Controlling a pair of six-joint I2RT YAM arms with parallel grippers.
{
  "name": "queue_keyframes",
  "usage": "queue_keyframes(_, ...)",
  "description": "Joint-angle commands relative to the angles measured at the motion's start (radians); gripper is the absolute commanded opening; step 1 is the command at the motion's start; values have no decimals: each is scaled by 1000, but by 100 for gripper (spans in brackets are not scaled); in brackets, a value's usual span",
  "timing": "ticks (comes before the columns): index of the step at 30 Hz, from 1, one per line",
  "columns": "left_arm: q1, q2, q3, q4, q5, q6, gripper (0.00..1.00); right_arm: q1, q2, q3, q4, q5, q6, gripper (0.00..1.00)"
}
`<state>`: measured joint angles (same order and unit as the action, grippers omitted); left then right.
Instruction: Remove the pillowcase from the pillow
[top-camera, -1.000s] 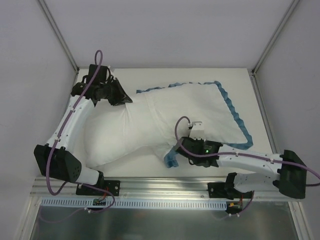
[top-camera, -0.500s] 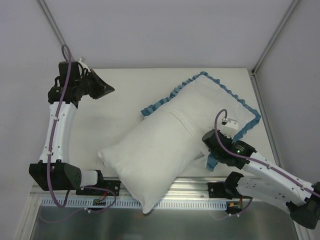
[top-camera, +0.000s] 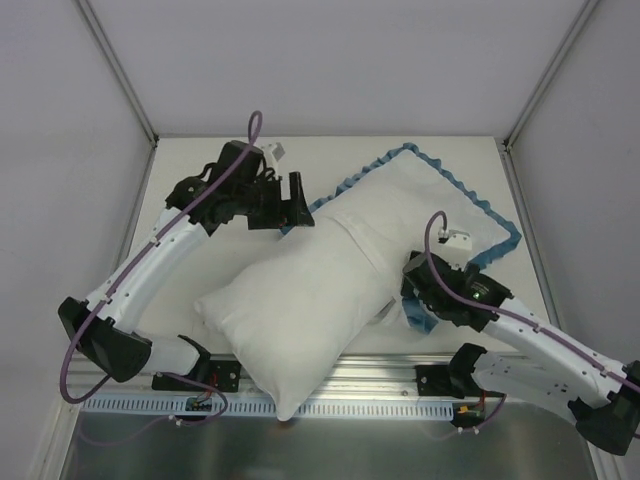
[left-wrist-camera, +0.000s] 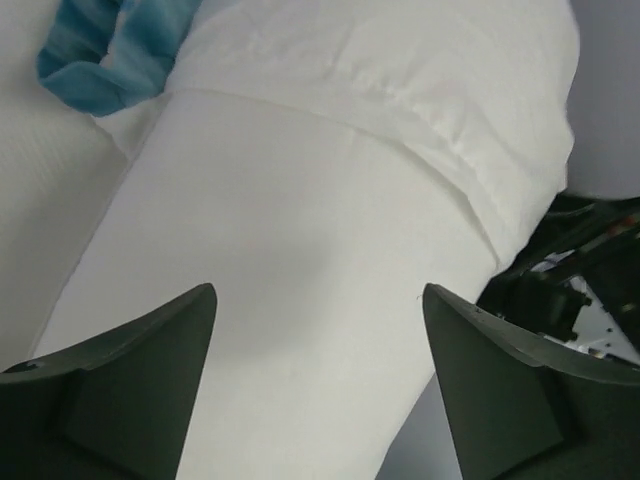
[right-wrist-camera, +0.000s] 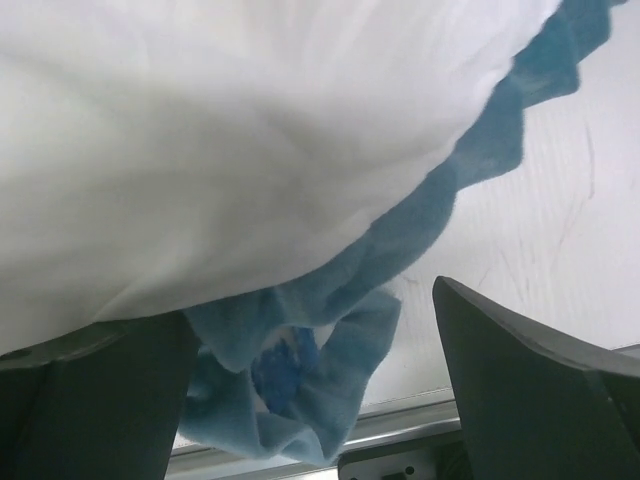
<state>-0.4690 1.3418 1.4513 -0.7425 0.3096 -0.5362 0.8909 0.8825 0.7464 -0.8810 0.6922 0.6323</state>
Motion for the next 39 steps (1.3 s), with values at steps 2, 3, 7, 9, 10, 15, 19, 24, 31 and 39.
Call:
queue_keyframes(2, -224, 5, 87, -136, -268, 70, 91, -66, -109, 93, -68, 26, -88, 100)
queue_keyframes(3, -264, 13, 93, -174, -346, 70, 95, -76, -123, 100, -91, 27, -97, 100)
queue_keyframes(7, -463, 13, 80, -215, -426, 22, 99, -136, -166, 134, -127, 21, -129, 96)
queue_keyframes(9, -522, 16, 60, -216, -432, -1, 99, -147, -180, 151, -136, 17, -138, 96)
queue_keyframes(10, -546, 20, 35, -219, -434, -17, 99, -155, -183, 154, -136, 13, -143, 96)
queue_keyframes(15, -620, 117, -98, -216, -478, -102, 96, -164, -172, 160, -136, 13, -146, 96)
queue_keyframes(19, -611, 194, -109, -221, -607, -73, 30, -167, -157, 162, -136, 9, -144, 96)
queue_keyframes(24, -498, 155, -34, -225, -745, 94, 0, -173, -195, 153, -139, 6, -160, 96)
queue_keyframes(31, -300, 194, 173, -222, -863, 292, 37, -193, -215, 120, -139, -19, -160, 96)
queue_keyframes(39, -284, 198, 251, -227, -696, 207, 99, -196, -240, 108, -141, -17, -163, 96)
